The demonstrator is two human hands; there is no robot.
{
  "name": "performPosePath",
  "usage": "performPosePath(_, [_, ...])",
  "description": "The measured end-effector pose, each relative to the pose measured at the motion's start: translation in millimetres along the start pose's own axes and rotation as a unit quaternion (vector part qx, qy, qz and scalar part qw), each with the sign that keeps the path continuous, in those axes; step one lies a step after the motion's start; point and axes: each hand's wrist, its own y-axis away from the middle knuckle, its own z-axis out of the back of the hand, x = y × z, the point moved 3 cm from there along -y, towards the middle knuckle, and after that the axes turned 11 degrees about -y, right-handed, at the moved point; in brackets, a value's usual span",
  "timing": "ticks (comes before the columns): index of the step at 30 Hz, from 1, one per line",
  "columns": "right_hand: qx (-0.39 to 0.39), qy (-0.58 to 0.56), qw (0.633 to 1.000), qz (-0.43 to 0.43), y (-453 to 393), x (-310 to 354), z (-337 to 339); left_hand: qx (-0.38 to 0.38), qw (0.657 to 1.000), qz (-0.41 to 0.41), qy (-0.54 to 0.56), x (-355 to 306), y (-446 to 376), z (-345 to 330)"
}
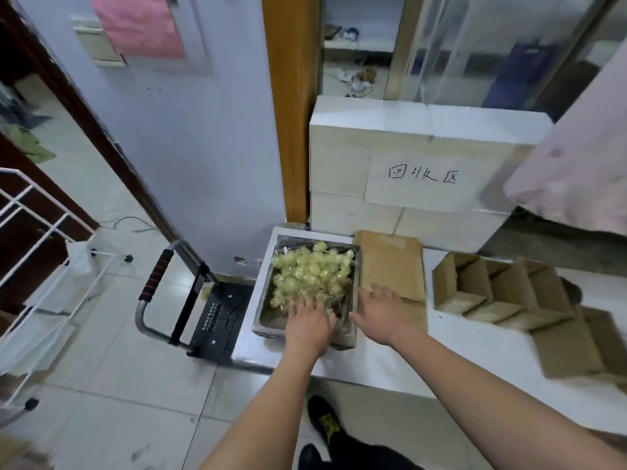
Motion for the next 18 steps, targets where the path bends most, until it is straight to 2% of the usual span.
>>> performPosePath(8, [-0.046,-0.026,0.994,-0.095,75.6,-71.5,10.6,-0.028,0.995,-0.096,-0.01,-95.0,23.5,15.6])
performPosePath(18, [-0.075,-0.071,0.985,-0.135,142.7,-199.3,17.5,-0.029,0.986,-0.155,-0.044,-241.8,45.4,34.6])
